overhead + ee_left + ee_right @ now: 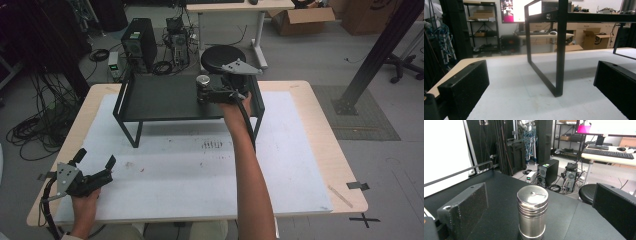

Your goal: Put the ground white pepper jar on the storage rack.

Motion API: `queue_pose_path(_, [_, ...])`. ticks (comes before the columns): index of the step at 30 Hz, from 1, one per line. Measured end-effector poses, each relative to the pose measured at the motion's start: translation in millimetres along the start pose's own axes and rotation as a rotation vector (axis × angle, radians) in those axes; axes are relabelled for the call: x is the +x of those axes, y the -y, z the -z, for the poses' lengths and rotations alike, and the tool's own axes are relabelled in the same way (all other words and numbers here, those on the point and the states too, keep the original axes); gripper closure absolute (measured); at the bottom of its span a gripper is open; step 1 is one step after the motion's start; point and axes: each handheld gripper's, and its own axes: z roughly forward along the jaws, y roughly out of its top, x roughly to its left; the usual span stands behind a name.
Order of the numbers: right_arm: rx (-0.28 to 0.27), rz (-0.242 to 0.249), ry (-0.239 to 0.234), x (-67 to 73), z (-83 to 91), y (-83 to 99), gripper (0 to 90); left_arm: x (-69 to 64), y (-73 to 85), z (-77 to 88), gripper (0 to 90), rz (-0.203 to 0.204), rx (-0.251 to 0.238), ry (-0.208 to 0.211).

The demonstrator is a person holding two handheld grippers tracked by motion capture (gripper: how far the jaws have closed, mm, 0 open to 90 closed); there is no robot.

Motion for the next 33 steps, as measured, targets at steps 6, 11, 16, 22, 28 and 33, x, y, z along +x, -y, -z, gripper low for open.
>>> queue_pose_path(6, [-0.01, 0.005, 0.0, 0.2, 8.7, -1.3, 0.0, 0.0, 0.0, 0.0, 0.4, 0.0, 0.0, 0.0])
queue_pose_path(11, [-0.028, 0.013, -0.001, -0.1, 17.6, -2.2, 0.0, 0.0, -0.1, -0.2, 0.4, 0.0, 0.001, 0.001])
queue_pose_path(16, [-0.035, 0.01, 0.005, -2.3, 27.0, 0.5, 0.0, -0.1, -0.1, -0.2, 0.4, -0.001, 0.001, 0.001])
queue_pose_path(22, [-0.056, 0.015, 0.004, -6.0, 42.7, 6.3, 0.0, 0.0, -0.1, -0.2, 0.4, -0.002, 0.002, 0.0])
queue_pose_path(28, [-0.086, 0.027, -0.002, -7.2, 58.1, 10.0, 0.0, 0.0, -0.1, -0.2, 0.4, -0.003, 0.003, 0.001])
queue_pose_path(33, [-0.101, 0.027, -0.004, -7.2, 69.9, 15.2, 0.0, 0.0, -0.1, -0.2, 0.4, -0.003, 0.004, 0.0])
